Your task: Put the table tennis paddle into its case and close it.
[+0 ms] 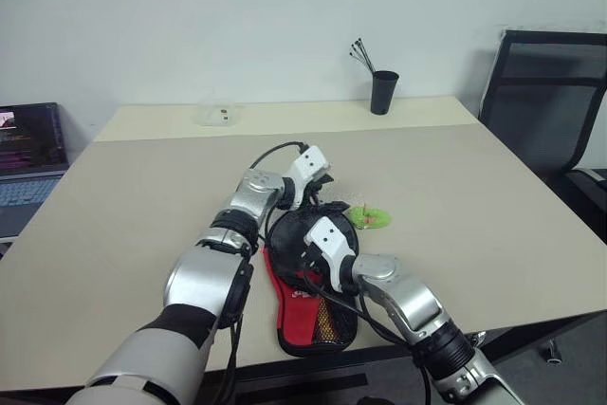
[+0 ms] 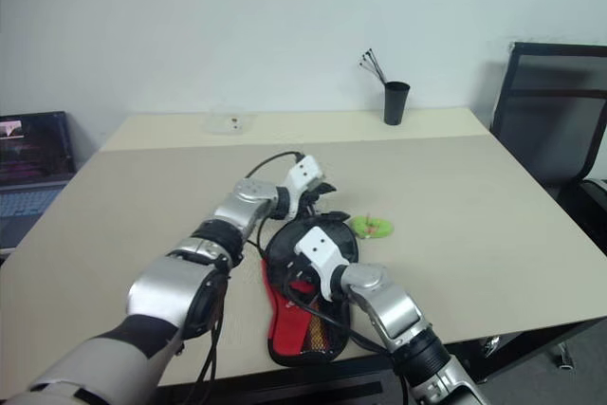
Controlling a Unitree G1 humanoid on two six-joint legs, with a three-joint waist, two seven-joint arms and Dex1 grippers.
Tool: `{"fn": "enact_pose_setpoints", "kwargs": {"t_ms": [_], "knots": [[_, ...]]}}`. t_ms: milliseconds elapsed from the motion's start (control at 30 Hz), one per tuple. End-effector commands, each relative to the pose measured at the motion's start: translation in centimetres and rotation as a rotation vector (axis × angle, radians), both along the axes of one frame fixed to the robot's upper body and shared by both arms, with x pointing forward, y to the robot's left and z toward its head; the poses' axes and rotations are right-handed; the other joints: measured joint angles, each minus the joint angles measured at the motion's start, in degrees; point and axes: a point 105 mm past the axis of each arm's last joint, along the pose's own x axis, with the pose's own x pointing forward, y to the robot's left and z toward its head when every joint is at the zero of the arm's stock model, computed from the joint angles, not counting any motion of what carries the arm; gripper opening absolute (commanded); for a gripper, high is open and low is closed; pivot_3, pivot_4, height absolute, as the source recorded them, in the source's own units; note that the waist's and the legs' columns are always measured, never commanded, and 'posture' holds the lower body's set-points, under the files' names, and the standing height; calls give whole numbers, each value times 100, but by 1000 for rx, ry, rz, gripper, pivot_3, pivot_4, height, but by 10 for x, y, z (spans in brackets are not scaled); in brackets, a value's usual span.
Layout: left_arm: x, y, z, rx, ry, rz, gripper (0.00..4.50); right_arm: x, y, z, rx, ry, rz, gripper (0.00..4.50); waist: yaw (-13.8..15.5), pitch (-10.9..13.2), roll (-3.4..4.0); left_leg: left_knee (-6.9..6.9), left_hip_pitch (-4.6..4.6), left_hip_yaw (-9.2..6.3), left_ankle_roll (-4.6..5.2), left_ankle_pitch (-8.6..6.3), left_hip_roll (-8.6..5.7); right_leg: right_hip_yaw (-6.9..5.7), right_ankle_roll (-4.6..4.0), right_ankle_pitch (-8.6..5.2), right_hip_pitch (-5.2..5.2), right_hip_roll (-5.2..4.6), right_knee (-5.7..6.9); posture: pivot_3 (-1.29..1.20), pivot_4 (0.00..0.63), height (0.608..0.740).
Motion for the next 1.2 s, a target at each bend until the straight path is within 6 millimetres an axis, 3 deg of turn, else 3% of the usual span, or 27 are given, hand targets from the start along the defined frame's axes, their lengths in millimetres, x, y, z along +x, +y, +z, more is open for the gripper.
{"fn": "enact_pose_setpoints", "kwargs": {"t_ms": [33,267,467,600,800,1000,1200], "knots": [[-6,29,9,-58,-13,-6,4470,-6,-12,-24,-31,114,-38,4500,-25,0,1,0,0,1,0,0,6,1,0,0,0,0,-1,0,150,740],[-32,41,-9,-71,18,-85,4470,-12,-31,19,95,96,-48,4500,90,-1,2,4,-9,-3,-2,1,20,-8,-2,0,-2,-1,-2,0,150,740],[-50,19,-21,-124,-14,-136,4470,-20,-71,53,169,94,-46,4500,101,1,3,23,-20,0,0,0,13,-2,0,1,-2,-7,-2,0,150,740],[-58,6,-34,-84,-5,-171,4470,-4,-100,66,169,59,-137,4500,96,1,3,30,-17,-5,1,-1,9,-3,2,2,-1,-5,3,0,150,740],[-50,8,-44,-80,14,-125,4470,42,-137,67,141,-1,-368,4500,55,1,5,34,-12,-6,1,-1,19,-2,0,6,0,5,5,0,150,740],[-44,15,-46,-105,20,-75,4470,80,-147,65,194,-18,-528,4500,58,4,8,33,-19,-1,2,-1,20,3,0,6,-2,7,-3,0,150,740],[-41,25,-44,-113,13,-36,4470,100,-152,50,236,35,-609,4500,71,4,9,32,-22,3,2,-1,14,7,1,7,-3,7,-5,0,150,740]]}}
